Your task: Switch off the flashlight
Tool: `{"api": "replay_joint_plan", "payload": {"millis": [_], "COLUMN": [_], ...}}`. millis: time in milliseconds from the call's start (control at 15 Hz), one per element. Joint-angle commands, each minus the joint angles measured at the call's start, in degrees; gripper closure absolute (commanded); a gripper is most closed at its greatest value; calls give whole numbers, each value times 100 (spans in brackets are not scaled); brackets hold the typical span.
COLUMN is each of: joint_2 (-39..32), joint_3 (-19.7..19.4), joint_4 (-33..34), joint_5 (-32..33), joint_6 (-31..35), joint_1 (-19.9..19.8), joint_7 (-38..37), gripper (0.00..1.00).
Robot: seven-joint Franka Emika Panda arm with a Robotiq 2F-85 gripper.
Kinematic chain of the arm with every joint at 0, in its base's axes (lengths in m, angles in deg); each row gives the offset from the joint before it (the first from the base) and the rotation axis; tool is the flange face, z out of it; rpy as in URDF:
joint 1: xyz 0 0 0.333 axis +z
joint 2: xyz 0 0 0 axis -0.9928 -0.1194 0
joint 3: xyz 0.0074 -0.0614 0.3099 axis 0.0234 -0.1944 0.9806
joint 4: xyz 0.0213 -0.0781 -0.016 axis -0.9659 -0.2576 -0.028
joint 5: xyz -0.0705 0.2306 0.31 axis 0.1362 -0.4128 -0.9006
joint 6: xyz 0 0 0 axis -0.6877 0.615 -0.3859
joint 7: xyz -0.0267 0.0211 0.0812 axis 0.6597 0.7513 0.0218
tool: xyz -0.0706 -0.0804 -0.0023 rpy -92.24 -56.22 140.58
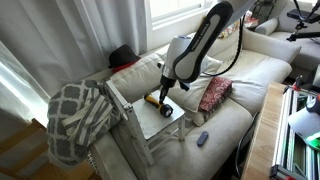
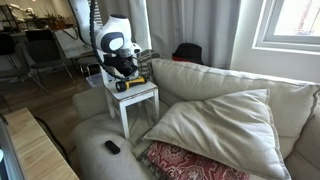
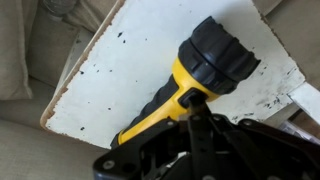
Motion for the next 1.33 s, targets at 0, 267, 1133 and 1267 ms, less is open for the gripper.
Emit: {"api": "replay_joint_plan", "payload": {"millis": [0,267,1133,1267], "joint_2": [-309,-292,-382,-177], "joint_3": [-364,-874,-827,-899], "joint_4": [257,396,491,401], "joint_5": [150,157,-33,-8], "joint_6": [-303,-485,-400,-416], "joint_1": [348,838,886,930], "joint_7": [-297,-728,-939,-1001], "gripper": [100,100,100,100]}}
